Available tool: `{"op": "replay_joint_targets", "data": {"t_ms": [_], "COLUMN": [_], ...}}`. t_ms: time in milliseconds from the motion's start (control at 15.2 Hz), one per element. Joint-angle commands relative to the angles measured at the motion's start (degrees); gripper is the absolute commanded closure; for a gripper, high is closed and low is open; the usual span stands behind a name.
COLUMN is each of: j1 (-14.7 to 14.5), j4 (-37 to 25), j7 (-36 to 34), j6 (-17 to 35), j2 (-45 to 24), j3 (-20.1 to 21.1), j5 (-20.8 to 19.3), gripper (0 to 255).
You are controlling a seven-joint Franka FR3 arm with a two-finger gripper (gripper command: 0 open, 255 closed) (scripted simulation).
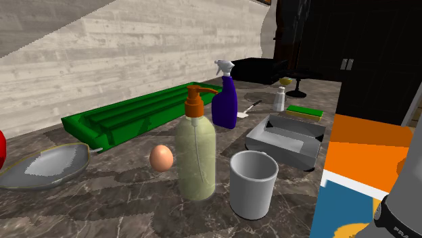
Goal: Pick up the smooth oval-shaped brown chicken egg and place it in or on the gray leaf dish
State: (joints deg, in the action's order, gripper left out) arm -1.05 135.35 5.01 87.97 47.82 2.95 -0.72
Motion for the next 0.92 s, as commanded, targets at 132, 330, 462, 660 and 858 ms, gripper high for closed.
{"op": "replay_joint_targets", "data": {"t_ms": [132, 330, 462, 660, 858], "j1": [-0.59, -1.43, -1.94, -2.50, -2.78], "j4": [1.95, 4.30, 5.46, 6.59, 6.95], "j7": [-1.29, -3.22, -4.55, -6.61, -8.87], "j6": [4.06, 10.25, 14.41, 20.67, 26.84], "j2": [-1.28, -3.87, -6.05, -9.97, -14.60], "j3": [1.60, 4.05, 5.71, 8.29, 10.96], "j5": [0.78, 1.76, 2.24, 2.65, 2.54], "gripper": [0, 0, 0, 0, 0]}}
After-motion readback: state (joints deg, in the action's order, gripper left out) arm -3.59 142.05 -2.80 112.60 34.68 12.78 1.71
